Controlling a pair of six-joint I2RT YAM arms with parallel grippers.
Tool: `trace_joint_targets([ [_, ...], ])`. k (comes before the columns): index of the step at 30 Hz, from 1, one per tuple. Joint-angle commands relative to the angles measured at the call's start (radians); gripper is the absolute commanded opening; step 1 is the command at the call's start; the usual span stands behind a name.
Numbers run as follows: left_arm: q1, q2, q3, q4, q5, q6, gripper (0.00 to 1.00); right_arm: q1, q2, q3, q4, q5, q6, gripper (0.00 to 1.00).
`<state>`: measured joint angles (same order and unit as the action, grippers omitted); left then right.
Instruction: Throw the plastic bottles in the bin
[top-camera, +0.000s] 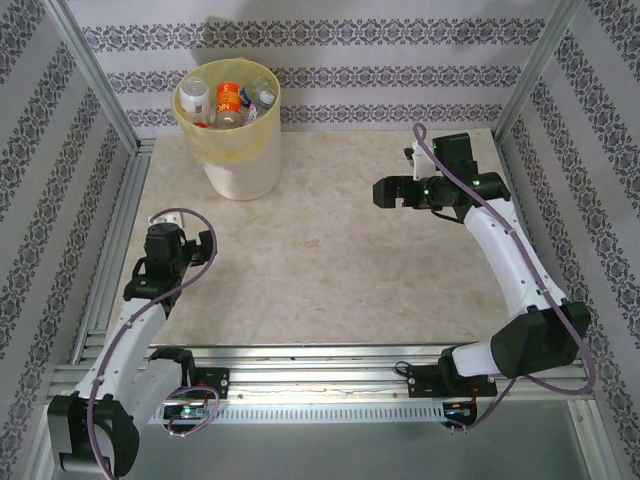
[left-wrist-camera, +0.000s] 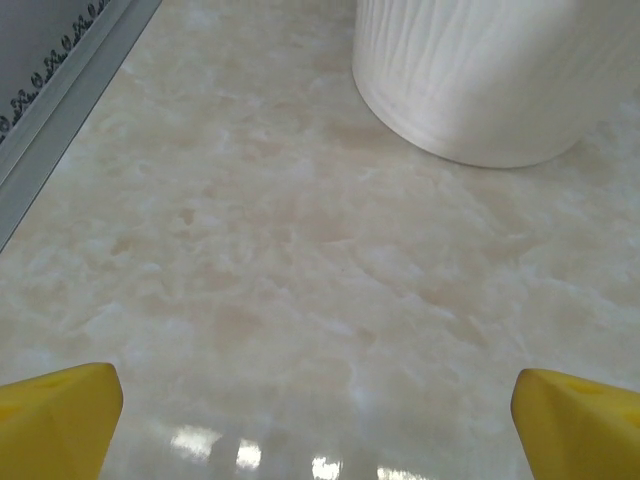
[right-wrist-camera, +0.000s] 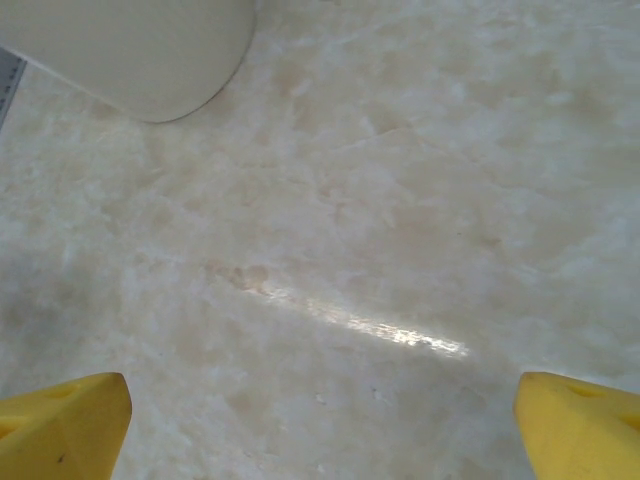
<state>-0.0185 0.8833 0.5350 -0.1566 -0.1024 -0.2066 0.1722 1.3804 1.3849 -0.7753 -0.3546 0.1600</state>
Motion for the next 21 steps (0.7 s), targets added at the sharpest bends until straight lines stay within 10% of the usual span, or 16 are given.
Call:
trace_joint_targets([
  [1, -0.004, 0.034, -0.024, 0.296, -0.014, 0.052, 1.0, -0.028, -0.069, -0.043, 0.065, 0.097, 0.003, 0.98],
  [21, -0.003, 0.593, -0.295, 1.284, 0.072, 0.219, 1.0, -0.183, -0.346, -0.775, 0.912, 0.384, -0.189, 0.98],
])
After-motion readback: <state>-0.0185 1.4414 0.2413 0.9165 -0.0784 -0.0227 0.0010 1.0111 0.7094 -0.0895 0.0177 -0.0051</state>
